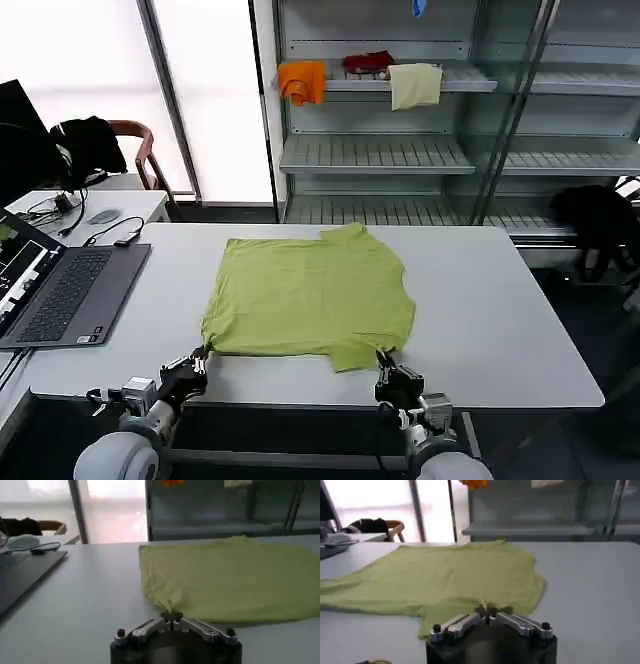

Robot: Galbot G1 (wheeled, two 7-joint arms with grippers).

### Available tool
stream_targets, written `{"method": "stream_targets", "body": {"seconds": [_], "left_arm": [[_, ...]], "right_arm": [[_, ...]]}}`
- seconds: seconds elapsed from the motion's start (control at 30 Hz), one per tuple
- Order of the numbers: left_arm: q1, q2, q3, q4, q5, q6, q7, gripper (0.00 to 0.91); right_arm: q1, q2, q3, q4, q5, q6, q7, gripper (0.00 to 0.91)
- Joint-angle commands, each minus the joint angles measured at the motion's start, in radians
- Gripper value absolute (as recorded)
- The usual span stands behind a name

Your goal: Fold and organize the clothes.

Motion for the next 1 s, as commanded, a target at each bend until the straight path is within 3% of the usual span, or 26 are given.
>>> {"method": "stream_targets", "body": {"seconds": [0.03,0.27,1.0], "left_arm": [[-0.158,-0.035,0.016,0.026,-0.002,0.043,-0.001,0.000],[-0.246,-0.036,0.029,0.072,-0.009,0.044,-0.012,0.000],[-0.427,-0.060,0.069,0.353,0.025,0.036,-0.022,0.000]], "right_arm": [[0.140,0.028,-0.001,-0.068,0.001,0.006,0.010,0.000],[0.243,0.053,0.005,-0.132,0.003,-0.012,0.003,0.000],[0.553,0.126,-0.009,-0.567,-0.085,0.024,-0.030,0.000]]}}
